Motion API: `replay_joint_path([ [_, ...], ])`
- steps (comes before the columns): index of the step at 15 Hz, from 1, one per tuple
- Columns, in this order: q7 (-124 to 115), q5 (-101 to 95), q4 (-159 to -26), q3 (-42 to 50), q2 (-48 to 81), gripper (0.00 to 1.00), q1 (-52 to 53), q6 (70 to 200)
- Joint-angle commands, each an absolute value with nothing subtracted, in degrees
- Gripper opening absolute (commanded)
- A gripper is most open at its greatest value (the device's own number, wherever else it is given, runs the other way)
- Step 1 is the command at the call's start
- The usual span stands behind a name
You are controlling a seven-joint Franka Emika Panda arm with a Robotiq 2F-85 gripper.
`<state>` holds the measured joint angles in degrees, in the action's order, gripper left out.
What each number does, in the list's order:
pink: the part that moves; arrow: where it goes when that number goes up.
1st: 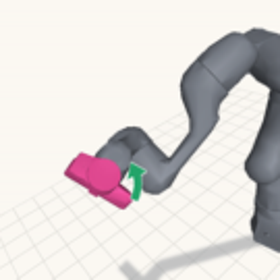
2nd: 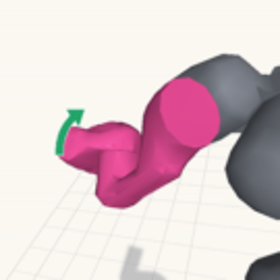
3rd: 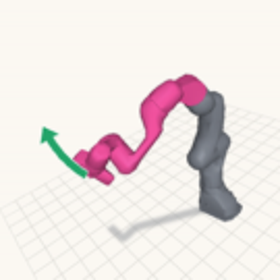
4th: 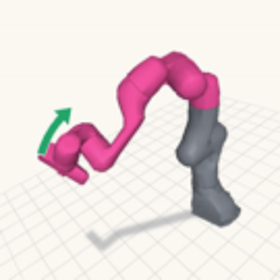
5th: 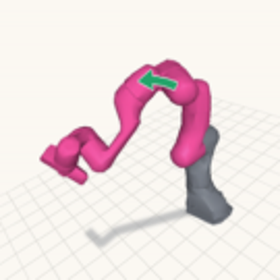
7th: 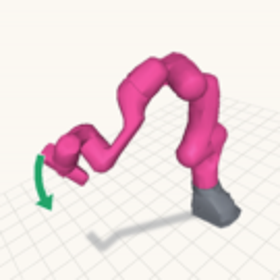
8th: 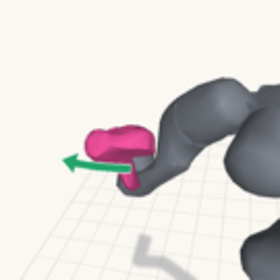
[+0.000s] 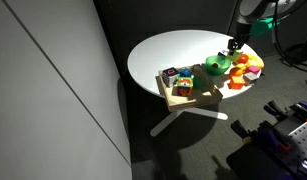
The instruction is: Pick up the lime green block and drop it onto the tray
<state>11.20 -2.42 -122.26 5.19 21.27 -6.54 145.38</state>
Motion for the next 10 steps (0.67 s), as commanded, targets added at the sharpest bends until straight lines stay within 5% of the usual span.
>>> replay_joint_path([
  [1, 8.10, -6.45, -122.87, 5.48, 20.21, 0.29, -4.12, 146.02],
  [10, 3.10, -14.39, -122.14, 4.91, 20.91, 0.29, 1.62, 146.96],
])
